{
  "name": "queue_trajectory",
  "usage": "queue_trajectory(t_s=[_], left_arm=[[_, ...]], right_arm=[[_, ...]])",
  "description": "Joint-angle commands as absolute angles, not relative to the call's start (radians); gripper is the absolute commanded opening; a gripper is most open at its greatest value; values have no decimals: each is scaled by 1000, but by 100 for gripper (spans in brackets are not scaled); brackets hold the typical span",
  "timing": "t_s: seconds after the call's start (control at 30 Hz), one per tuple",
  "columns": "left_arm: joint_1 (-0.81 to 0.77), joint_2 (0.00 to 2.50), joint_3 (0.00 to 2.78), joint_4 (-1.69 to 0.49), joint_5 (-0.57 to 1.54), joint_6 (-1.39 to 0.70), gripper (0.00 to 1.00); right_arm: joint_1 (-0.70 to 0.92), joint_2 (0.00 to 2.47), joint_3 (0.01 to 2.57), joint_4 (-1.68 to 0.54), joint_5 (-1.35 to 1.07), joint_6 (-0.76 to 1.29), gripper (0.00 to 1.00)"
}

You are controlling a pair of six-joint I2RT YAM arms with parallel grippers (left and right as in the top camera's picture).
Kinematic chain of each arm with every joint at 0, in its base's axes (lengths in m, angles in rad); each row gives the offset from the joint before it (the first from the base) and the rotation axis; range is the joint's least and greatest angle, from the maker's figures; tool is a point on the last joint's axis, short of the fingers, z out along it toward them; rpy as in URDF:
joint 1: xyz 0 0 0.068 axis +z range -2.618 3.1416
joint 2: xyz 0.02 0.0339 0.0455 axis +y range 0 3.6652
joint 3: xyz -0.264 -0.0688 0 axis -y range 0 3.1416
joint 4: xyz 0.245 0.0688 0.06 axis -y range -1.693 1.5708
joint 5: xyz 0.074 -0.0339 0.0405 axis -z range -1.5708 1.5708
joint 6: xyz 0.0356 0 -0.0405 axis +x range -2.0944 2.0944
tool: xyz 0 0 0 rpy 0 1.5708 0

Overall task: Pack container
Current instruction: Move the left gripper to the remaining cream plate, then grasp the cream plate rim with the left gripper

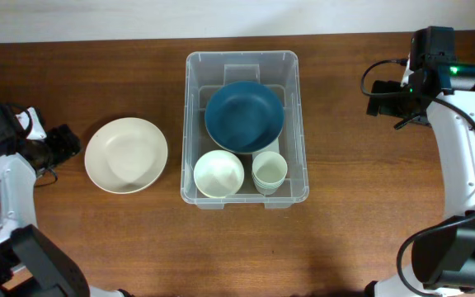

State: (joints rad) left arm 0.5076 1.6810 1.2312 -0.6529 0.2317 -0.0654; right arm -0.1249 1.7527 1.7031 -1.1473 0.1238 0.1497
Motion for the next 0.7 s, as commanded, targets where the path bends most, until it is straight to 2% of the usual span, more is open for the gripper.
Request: queue_trajectory(t_s=[0.0, 0.5, 0.57, 0.67], left_arm=[[506, 1734, 1230, -653, 300, -29, 83], [504, 1932, 1225, -644, 319, -30, 79], [504, 1932, 1225, -640, 319, -30, 71], [504, 1932, 1225, -637, 319, -30, 42]], right_arm=[[-131, 1757, 1705, -1147, 136, 151, 99], [-131, 1757, 1705, -1147, 136, 151, 99], [-131, 1757, 1705, -1147, 136, 151, 99], [-131, 1757, 1705, -1147, 136, 151, 99]])
